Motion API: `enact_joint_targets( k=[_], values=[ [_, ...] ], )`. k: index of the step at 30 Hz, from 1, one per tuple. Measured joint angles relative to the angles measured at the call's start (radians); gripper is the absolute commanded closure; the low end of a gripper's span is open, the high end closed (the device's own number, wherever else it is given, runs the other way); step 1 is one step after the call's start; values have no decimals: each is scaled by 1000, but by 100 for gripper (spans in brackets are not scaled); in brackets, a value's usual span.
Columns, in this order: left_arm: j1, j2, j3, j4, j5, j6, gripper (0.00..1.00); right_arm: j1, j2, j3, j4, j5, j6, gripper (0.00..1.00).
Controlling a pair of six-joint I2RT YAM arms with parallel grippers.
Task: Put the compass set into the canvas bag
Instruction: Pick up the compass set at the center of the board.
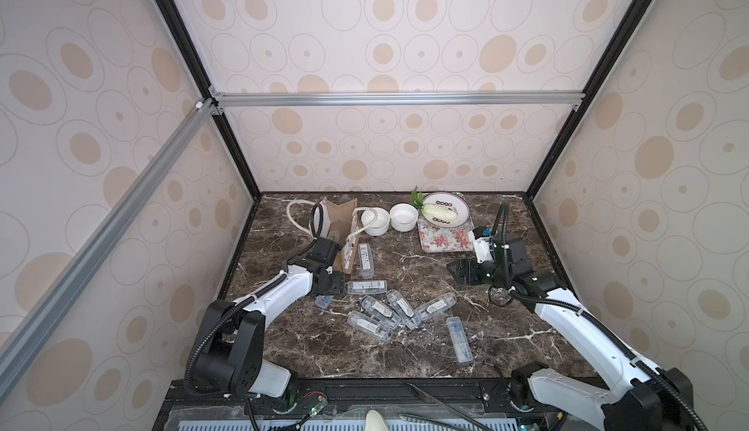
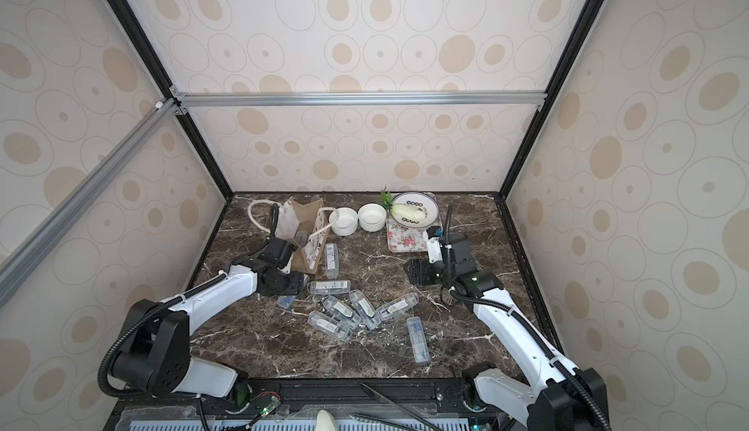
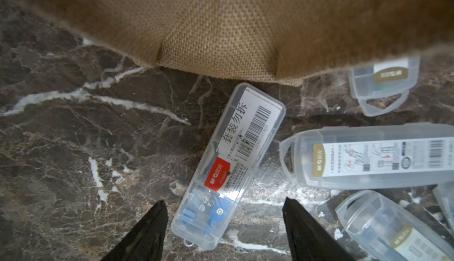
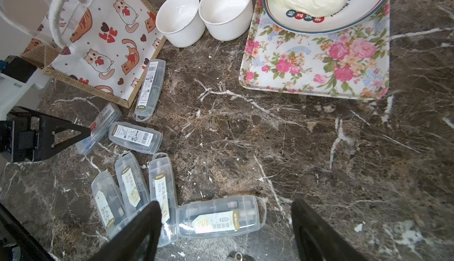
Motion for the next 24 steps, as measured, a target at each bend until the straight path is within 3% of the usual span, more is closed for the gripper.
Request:
enact_joint_targets(
  k=[14, 24],
  values=[
    [0, 121, -22, 67, -24, 6, 27, 0, 47, 0, -1, 4, -15, 15],
    [0, 131, -31, 101, 0, 14, 41, 0, 56, 0, -1, 4, -15, 15]
  ],
)
